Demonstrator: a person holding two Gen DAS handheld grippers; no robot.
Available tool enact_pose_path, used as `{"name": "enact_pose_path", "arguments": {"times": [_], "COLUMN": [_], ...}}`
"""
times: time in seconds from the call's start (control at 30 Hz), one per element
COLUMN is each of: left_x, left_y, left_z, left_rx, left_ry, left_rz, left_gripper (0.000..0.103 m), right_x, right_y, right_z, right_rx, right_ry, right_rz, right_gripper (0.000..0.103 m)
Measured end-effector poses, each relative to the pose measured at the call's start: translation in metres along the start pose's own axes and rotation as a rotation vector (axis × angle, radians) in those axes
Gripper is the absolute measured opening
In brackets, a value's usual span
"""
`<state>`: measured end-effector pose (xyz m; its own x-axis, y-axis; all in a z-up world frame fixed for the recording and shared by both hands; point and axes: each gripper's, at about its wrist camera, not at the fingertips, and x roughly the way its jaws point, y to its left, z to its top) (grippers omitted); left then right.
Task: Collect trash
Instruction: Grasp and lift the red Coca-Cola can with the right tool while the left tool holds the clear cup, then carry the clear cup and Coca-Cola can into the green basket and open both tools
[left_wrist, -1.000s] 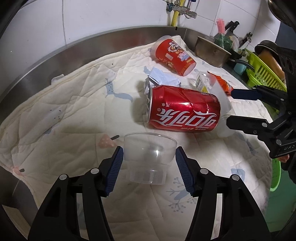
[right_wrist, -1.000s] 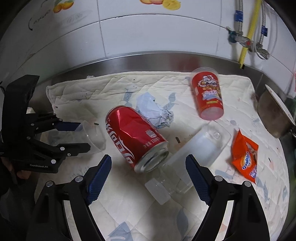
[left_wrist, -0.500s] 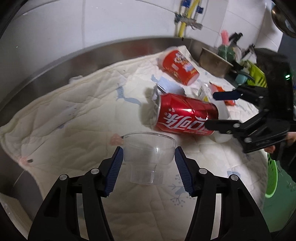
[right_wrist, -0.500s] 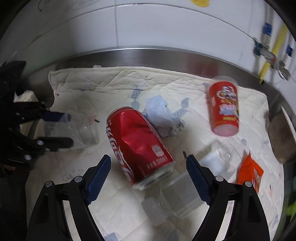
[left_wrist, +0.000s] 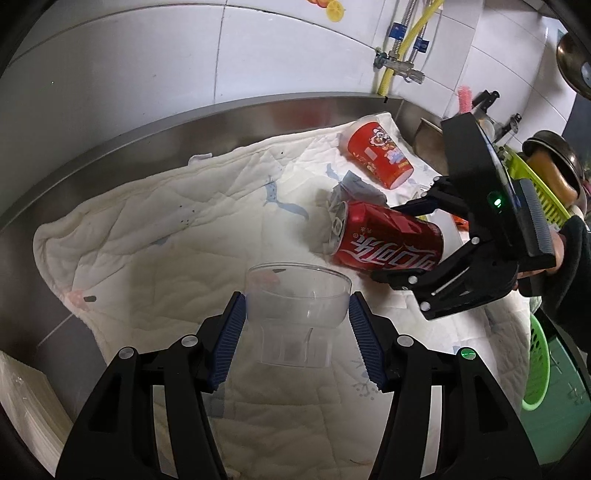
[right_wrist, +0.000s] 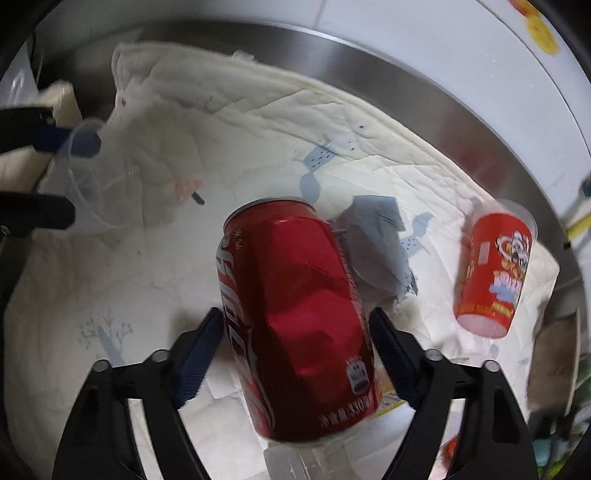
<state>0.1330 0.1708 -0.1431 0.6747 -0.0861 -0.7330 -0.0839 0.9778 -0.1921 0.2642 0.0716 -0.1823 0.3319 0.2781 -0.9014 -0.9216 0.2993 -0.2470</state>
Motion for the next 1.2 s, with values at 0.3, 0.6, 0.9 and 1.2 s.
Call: {"name": "enact_pose_path", "arguments": {"times": [0.3,0.6,0.9,1.2], "left_x": [-0.005,-0.022,-0.033,-0.029], "left_y": [-0.001,-0.029,-0.102,-0.200], "left_z": [-0.002,-0.001,0.002,-0.010], "left_rx": [-0.004,0.060,0.192,0.362], "left_ry": [-0.012,-0.038,-0.050,-0.014], "left_rz": [-0.006,-0.056,-0.192,-0.356], "left_gripper": [0.057,0.057,0.057,0.057], "right_x": [-0.021,-0.107,-0.196,-0.195], "right_y": [0.000,-0.001,0.021,0.031], "right_z": [-0.011,-0.075,-0.227,-0.425], "right_rx": [0.156,0.496,0.901,1.329], "right_ry": [-0.063,-0.280,-0.395,-0.129], "right_rz": [0.031,0.123,-0.051,-0.298], "right_gripper": [0.071,0.071,0.071,0.071]}}
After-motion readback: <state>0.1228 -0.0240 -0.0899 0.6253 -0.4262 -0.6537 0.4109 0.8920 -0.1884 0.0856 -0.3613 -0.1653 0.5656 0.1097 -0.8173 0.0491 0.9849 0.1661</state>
